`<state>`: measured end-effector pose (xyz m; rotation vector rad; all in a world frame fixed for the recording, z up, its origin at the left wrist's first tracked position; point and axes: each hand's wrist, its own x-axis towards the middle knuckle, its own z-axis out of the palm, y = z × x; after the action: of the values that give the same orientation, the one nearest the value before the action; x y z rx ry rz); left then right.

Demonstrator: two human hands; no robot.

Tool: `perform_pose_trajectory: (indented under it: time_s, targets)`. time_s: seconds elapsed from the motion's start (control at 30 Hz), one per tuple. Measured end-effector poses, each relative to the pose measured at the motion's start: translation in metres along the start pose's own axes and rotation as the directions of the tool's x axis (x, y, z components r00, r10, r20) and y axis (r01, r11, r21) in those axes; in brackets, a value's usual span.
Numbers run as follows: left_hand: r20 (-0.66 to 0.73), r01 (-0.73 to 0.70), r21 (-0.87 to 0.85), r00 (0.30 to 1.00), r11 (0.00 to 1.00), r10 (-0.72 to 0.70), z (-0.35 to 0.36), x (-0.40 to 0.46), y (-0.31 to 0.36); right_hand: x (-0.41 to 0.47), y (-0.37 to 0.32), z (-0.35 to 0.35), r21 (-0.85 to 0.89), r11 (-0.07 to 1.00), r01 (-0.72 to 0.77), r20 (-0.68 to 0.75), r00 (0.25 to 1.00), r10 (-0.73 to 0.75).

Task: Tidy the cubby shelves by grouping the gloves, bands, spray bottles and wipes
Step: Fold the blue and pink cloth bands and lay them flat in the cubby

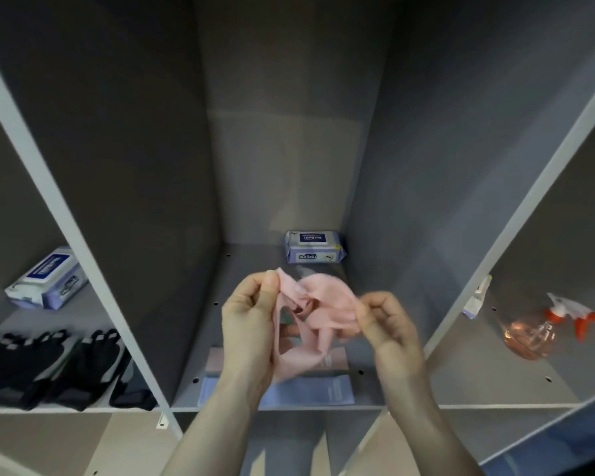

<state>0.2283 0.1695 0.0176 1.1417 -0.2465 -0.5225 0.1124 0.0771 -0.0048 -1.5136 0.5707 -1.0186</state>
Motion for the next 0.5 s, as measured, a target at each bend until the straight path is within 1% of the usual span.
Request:
perform_pose_trajectory:
  time_s: [0.07, 0.1, 0.17, 0.27, 0.3, 0.33, 0.4, 0.43, 0.47, 0.5]
  targets:
    - [0.056, -0.066, 0.084, 0.997, 0.994, 0.061, 0.002, -0.001, -0.001, -0.003, -0.001, -0.001, -0.088, 0.996, -0.012, 0.151, 0.988, 0.025]
    - [0.089, -0.085, 0.102, 0.993, 0.991, 0.076, 0.002, -0.001, -0.001, -0.002, -0.003, -0.002, -0.137, 0.991, -0.008, 0.191, 0.981, 0.034]
    - [0.145, -0.116, 0.130, 0.985, 0.985, 0.097, 0.003, -0.001, -0.001, 0.003, -0.010, -0.002, -0.178, 0.984, -0.012, 0.209, 0.977, 0.050]
    - [0.189, -0.147, 0.164, 0.975, 0.976, 0.115, 0.003, 0.000, 0.000, 0.013, -0.021, 0.003, -0.246, 0.960, 0.133, 0.223, 0.972, -0.078]
    - [0.220, -0.161, 0.182, 0.968, 0.970, 0.119, 0.002, 0.001, 0.001, 0.015, -0.022, 0.004, -0.229, 0.962, 0.147, 0.215, 0.972, -0.098]
    - [0.277, -0.185, 0.205, 0.953, 0.961, 0.124, 0.001, 0.003, 0.003, 0.016, -0.023, 0.004, -0.214, 0.966, 0.146, 0.196, 0.975, -0.104]
    - [0.428, -0.250, 0.259, 0.896, 0.933, 0.121, -0.003, 0.006, 0.008, 0.017, -0.025, 0.005, -0.199, 0.971, 0.131, 0.178, 0.979, -0.095]
    - [0.480, -0.285, 0.292, 0.869, 0.913, 0.118, -0.006, 0.009, 0.011, 0.018, -0.026, 0.006, -0.197, 0.973, 0.122, 0.177, 0.980, -0.087]
    - [0.499, -0.322, 0.321, 0.857, 0.890, 0.130, -0.008, 0.011, 0.014, 0.019, -0.026, 0.006, -0.181, 0.978, 0.102, 0.174, 0.982, -0.070]
    - [0.491, -0.360, 0.337, 0.856, 0.870, 0.164, -0.010, 0.013, 0.017, 0.020, -0.024, 0.006, -0.138, 0.988, 0.062, 0.159, 0.987, -0.040]
